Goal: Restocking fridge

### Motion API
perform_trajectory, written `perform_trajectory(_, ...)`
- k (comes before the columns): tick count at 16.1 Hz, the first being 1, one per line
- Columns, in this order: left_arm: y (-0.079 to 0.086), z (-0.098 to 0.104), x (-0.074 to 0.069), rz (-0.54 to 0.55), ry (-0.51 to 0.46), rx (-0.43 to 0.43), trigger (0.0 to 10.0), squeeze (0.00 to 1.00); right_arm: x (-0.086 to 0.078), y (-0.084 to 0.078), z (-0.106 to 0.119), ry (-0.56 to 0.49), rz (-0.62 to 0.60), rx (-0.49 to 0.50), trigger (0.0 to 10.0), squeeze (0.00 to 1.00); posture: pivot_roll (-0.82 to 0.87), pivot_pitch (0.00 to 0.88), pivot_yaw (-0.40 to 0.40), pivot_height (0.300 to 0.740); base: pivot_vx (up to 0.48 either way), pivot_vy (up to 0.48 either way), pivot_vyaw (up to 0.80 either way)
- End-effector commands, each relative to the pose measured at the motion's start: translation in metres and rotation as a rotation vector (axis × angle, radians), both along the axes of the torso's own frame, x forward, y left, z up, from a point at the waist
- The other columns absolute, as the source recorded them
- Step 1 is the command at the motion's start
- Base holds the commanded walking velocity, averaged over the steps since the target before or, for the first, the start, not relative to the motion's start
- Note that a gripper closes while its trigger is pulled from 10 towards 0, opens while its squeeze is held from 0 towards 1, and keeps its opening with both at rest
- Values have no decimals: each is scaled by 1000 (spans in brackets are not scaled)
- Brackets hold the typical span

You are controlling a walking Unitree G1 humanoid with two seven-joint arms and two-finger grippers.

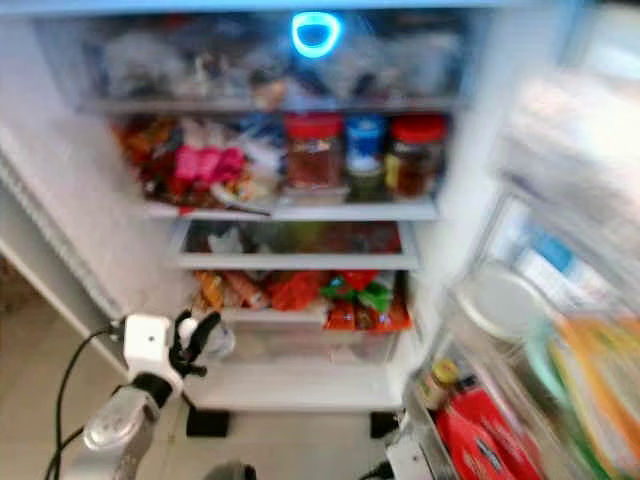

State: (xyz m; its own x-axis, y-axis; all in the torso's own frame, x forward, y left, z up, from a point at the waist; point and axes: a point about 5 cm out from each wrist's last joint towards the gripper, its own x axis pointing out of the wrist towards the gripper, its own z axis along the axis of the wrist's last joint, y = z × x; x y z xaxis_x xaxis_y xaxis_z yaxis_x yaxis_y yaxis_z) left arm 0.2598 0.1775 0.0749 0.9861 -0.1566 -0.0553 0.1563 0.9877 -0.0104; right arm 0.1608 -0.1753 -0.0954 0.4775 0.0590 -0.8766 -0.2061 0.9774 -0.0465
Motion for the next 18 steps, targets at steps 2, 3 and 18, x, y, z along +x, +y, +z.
perform_trajectory(2,5,-1,-2,19,7,20,10000,0,2,1,1,-5,0,-1,10000,0,38,70,-7,656,317,0,0)
perform_trajectory(3,6,-1,-2,20,6,21,10000,0,2,1,1,-5,0,-1,10000,0,37,70,-7,656,315,0,0)
perform_trajectory(18,2,22,12,-62,-85,243,10000,0,2,1,1,-1,18,1,10000,0,35,75,-10,656,264,0,0)
